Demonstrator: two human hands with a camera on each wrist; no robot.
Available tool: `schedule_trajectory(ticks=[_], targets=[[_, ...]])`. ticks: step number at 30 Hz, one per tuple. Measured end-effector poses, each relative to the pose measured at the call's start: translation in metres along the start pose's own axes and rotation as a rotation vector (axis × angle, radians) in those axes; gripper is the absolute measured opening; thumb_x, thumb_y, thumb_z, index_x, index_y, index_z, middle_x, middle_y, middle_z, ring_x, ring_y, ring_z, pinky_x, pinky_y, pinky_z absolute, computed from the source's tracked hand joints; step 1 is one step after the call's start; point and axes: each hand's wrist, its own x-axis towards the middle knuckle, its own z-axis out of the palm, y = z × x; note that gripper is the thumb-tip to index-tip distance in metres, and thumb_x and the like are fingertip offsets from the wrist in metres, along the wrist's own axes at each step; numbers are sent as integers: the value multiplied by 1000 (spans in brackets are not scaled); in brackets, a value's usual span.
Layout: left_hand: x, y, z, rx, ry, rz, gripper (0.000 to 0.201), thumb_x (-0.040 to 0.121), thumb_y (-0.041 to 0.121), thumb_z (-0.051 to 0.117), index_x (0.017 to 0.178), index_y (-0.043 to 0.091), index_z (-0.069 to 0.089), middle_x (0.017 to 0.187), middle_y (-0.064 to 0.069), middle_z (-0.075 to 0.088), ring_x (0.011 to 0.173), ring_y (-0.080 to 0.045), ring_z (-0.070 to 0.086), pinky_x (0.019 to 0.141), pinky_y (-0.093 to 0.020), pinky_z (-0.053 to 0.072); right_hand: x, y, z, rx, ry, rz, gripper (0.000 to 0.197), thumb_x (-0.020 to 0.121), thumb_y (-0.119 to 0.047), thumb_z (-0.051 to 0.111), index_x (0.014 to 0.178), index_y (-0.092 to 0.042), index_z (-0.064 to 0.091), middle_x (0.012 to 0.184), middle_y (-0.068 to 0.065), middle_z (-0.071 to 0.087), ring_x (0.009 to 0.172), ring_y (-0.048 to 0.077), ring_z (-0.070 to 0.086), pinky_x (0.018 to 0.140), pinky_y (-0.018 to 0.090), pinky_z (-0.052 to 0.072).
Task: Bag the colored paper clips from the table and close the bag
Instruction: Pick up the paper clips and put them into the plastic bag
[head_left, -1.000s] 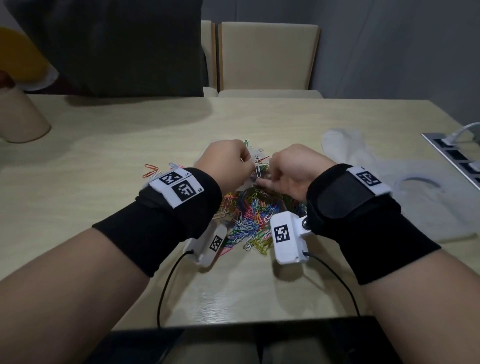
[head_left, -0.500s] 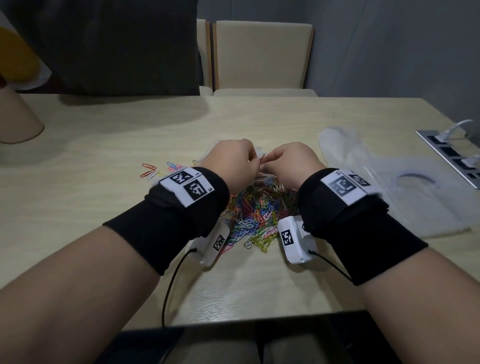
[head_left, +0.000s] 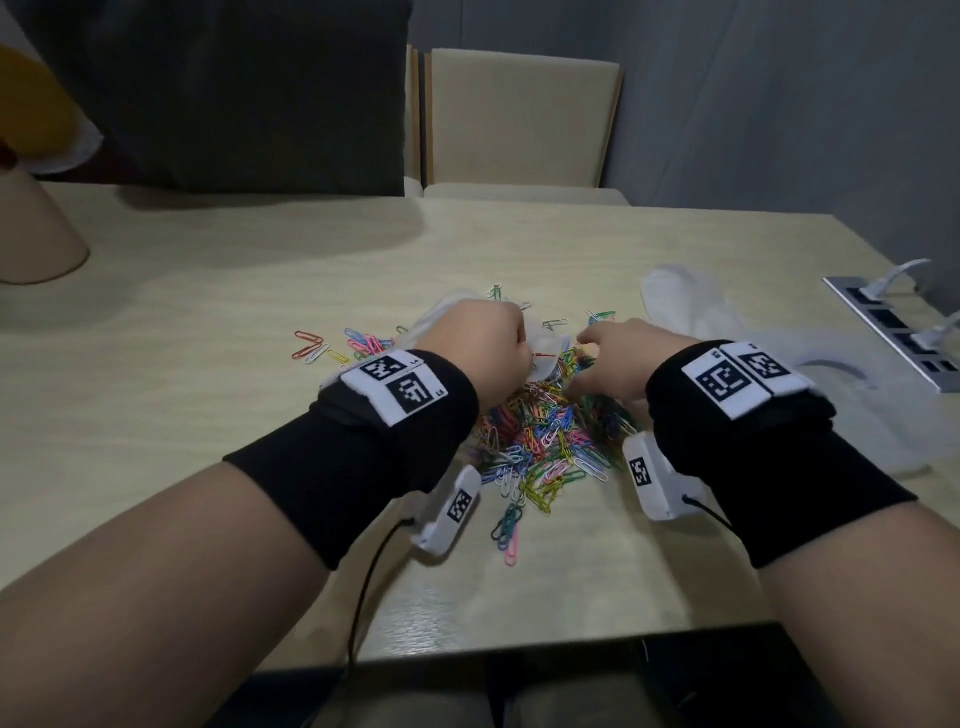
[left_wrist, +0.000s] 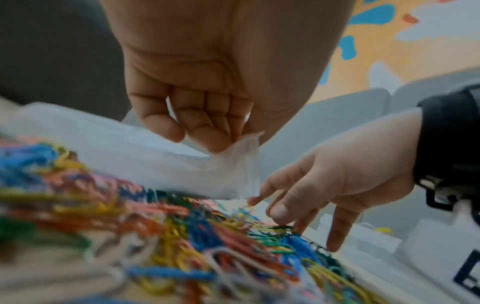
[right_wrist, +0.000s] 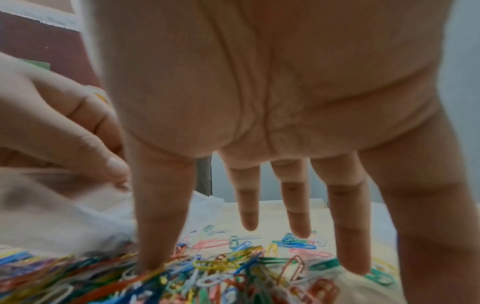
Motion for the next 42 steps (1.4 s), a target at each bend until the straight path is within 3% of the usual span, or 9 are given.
schedule_trajectory(ticks=[5, 8, 15, 21, 25, 30, 35, 40, 42], targets=[[1, -7, -14, 228, -56, 93, 13, 95, 19, 41, 86, 13, 48, 68, -2, 43, 66, -25, 45, 54, -31, 32, 1, -12, 5, -76, -47, -33, 69, 78, -52, 71, 135, -19, 50, 131, 7, 58, 114, 26, 57, 92, 35, 50], [-3, -8, -15, 321, -89, 110, 13, 95, 16, 42, 82, 16, 38, 63, 0, 34, 55, -20, 36, 54, -33, 33, 2, -16, 6, -93, -26, -30, 65, 79, -49, 71, 132, -17, 52, 125, 8, 61, 110, 26, 59, 91, 34, 52], [-8, 11, -8, 362, -103, 159, 11, 93, 17, 45, 85, 16, 37, 63, 1, 31, 65, -25, 42, 59, -34, 36, 6, -15, 10, -84, 10, -41, 52, 79, -40, 73, 122, -15, 57, 116, 8, 64, 103, 25, 61, 86, 33, 54], [-3, 10, 1, 291, -49, 126, 13, 95, 15, 41, 83, 15, 37, 62, 1, 34, 58, -22, 40, 54, -34, 33, 7, -7, 14, -65, 77, -72, 29, 85, -22, 68, 112, -10, 64, 109, 11, 67, 100, 27, 63, 82, 32, 53], [-1, 6, 2, 236, 11, 93, 12, 98, 19, 40, 86, 15, 41, 67, -2, 44, 65, -25, 44, 55, -33, 31, 8, 0, 15, 8, 127, -103, 21, 87, -17, 65, 106, -10, 69, 106, 9, 69, 99, 27, 64, 79, 30, 52], [-2, 5, 4, 208, 99, 103, 23, 97, 25, 38, 97, 10, 56, 77, -8, 59, 68, -28, 51, 57, -32, 37, 5, 10, 9, 396, 242, -81, 7, 83, -12, 71, 87, -17, 68, 76, -2, 59, 86, 26, 65, 77, 32, 55], [-1, 2, 5, 111, 162, 97, 25, 97, 30, 39, 98, 11, 56, 84, -11, 64, 75, -32, 58, 63, -38, 49, -1, 12, 4, 1024, 149, -89, 17, 81, -1, 73, 75, -13, 63, 78, 9, 65, 85, 32, 71, 81, 43, 60], [0, 0, 6, 72, 190, 124, 25, 97, 30, 40, 99, 11, 56, 83, -11, 65, 75, -32, 58, 61, -35, 45, -13, 1, -2, 1447, -19, -102, 9, 88, 3, 65, 85, -4, 60, 89, 12, 60, 73, 16, 62, 55, 21, 58], [0, 1, 6, 47, 194, 150, 24, 97, 29, 40, 100, 12, 56, 82, -10, 65, 75, -31, 58, 61, -32, 39, -14, -4, -2, 1519, -56, -58, 6, 90, 1, 61, 86, -2, 58, 88, 10, 54, 79, 18, 60, 54, 20, 58]])
